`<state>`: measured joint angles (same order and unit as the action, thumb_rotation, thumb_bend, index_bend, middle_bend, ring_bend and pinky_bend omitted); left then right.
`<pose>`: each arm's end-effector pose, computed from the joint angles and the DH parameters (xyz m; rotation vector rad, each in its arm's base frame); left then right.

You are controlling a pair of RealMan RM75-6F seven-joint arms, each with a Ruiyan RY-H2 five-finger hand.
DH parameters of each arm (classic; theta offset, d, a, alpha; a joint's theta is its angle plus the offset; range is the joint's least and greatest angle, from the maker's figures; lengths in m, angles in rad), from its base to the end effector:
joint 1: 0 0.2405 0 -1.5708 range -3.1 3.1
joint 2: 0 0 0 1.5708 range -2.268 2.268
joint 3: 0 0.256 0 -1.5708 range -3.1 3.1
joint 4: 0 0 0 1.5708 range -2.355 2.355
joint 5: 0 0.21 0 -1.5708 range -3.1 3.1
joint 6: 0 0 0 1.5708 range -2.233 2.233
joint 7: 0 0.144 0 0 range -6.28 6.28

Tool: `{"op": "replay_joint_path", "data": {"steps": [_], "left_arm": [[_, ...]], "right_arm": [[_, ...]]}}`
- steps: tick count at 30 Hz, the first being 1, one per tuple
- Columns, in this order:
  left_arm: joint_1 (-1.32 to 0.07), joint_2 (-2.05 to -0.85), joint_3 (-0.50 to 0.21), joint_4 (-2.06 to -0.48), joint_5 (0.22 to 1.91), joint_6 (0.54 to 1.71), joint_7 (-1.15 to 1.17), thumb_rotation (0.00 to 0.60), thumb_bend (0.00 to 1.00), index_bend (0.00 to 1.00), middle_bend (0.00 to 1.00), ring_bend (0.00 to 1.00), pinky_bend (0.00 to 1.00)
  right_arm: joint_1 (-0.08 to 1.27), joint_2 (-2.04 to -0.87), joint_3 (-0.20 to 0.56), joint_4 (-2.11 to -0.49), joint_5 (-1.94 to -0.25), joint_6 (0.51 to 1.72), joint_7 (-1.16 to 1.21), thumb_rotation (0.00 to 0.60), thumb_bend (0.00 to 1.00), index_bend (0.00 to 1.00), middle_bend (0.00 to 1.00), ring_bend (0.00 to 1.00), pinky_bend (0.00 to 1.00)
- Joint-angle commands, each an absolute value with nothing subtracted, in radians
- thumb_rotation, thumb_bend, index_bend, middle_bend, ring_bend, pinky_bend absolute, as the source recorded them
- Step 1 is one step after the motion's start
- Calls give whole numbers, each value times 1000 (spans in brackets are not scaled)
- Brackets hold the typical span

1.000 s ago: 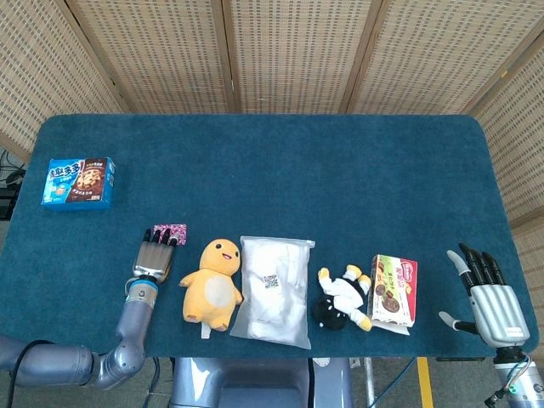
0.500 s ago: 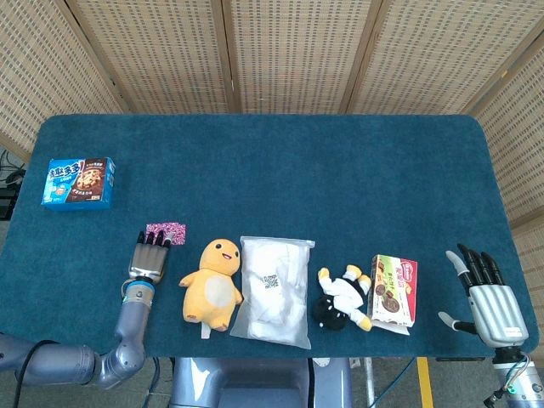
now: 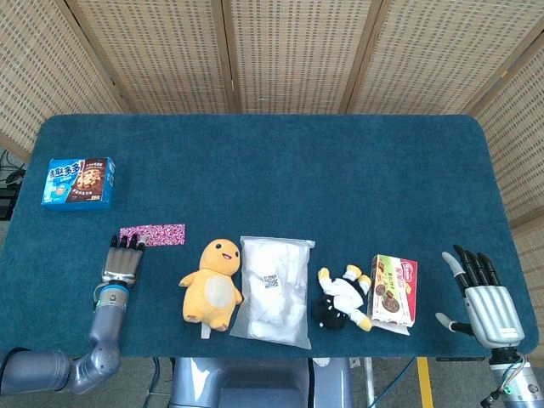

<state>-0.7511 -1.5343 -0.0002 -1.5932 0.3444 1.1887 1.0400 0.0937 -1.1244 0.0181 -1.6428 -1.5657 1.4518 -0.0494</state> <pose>-0.2508 0.2960 -0.0120 -1.7009 -0.9325 -0.0324 -0.2984 -0.1757 0.1423 1.4910 -0.9062 0.8970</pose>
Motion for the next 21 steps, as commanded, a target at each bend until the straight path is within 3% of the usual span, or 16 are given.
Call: {"op": "replay_joint_path", "data": {"steps": [1, 11, 21], "left_arm": [[-736, -1519, 14, -1585, 358, 1181, 1023, 600, 733, 0, 0, 0, 0], [-705, -1464, 31, -1580, 389, 1162, 982, 600, 733, 0, 0, 0, 0], [-688, -1418, 1, -1608, 462, 1146, 894, 600, 733, 0, 0, 0, 0]], "right_arm": [[94, -1125, 18, -1642, -1567, 1452, -49, 600, 80, 0, 0, 0, 0], [92, -1126, 20, -1641, -1565, 1457, -49, 600, 82, 0, 0, 0, 0], [91, -1129, 20, -1638, -1570, 1463, -46, 600, 80, 0, 0, 0, 0]]}}
